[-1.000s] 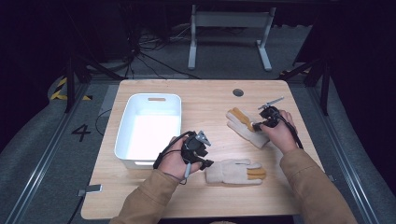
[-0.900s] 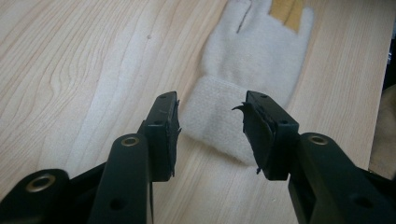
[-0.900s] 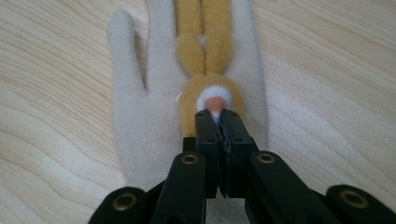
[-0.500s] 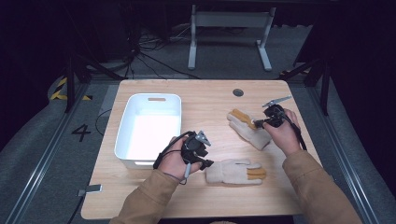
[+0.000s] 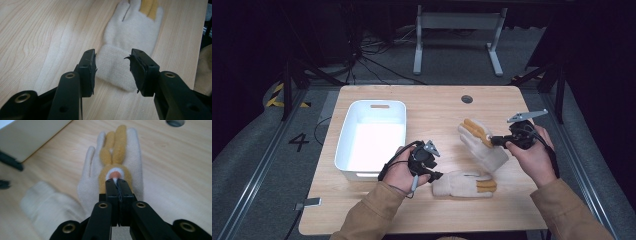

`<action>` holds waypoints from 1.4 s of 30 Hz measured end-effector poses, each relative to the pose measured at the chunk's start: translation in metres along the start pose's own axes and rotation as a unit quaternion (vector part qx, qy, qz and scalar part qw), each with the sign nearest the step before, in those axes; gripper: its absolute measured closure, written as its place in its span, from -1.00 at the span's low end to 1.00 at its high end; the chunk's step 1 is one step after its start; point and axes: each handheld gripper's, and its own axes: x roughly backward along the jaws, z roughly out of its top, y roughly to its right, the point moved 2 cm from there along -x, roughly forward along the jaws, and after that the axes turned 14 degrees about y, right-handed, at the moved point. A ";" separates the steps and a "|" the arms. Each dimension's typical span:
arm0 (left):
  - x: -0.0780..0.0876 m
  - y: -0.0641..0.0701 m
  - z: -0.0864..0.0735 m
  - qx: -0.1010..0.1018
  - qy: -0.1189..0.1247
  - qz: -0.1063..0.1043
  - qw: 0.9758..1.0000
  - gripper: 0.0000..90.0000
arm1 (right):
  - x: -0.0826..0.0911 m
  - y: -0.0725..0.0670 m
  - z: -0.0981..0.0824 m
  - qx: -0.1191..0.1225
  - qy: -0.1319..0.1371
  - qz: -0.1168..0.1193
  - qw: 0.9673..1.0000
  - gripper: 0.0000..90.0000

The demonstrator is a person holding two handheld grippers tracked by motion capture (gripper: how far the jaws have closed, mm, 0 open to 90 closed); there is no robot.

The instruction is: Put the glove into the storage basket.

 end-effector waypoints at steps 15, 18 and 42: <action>-0.007 0.006 0.002 -0.010 -0.010 -0.007 1.000 0.27 | 0.010 -0.011 -0.063 -0.060 -0.037 -0.008 0.997 0.98; -0.008 0.007 0.001 -0.011 -0.011 -0.008 1.000 0.27 | 0.002 -0.008 -0.072 -0.063 -0.045 -0.020 0.997 0.98; -0.012 0.016 -0.001 -0.020 -0.019 -0.010 1.000 0.27 | -0.032 0.000 -0.042 0.043 -0.064 0.015 0.997 0.71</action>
